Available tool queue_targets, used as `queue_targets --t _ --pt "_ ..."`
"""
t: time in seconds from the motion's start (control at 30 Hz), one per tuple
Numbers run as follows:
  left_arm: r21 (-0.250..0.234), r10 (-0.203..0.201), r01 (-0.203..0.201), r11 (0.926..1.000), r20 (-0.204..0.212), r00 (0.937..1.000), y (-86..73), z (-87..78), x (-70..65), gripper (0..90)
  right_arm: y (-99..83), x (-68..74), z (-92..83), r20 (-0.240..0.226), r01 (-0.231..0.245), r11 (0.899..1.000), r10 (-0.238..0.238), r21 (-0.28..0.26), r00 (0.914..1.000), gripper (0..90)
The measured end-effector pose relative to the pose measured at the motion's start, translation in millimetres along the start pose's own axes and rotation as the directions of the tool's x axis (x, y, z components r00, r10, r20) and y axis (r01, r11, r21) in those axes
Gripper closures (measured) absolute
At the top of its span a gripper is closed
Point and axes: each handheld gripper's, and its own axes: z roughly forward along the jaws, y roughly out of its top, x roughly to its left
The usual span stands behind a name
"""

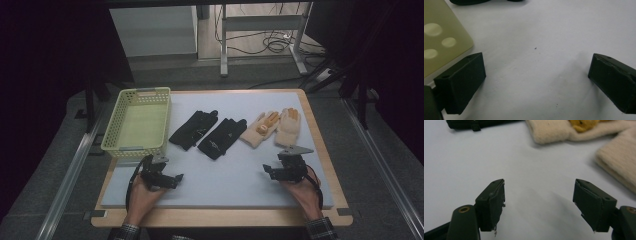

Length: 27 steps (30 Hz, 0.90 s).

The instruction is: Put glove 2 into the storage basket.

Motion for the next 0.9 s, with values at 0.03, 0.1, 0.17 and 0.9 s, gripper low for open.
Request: queue_targets --t 0.03,0.1,0.17,0.9 --pt "0.000 0.000 0.000 1.0000 0.000 1.0000 0.0 0.0 0.0 1.3 1.5 0.8 1.0 -0.005 0.002 1.000 -0.002 -0.004 1.0000 26.7" --pt "0.000 0.000 0.000 1.0000 0.000 1.0000 0.0 0.0 0.0 1.3 3.8 1.9 1.9 -0.012 0.006 1.000 -0.006 0.001 0.9999 28.0" --pt "0.000 0.000 0.000 1.0000 0.000 1.0000 0.0 0.0 0.0 1.3 10.8 5.7 5.8 -0.024 0.016 1.000 -0.016 -0.003 0.9996 31.9" --pt "0.000 -0.001 0.001 1.0000 0.001 1.0000 0.0 0.0 0.0 1.2 56.3 40.2 50.7 -0.132 0.104 0.995 -0.103 0.002 0.9859 55.0"
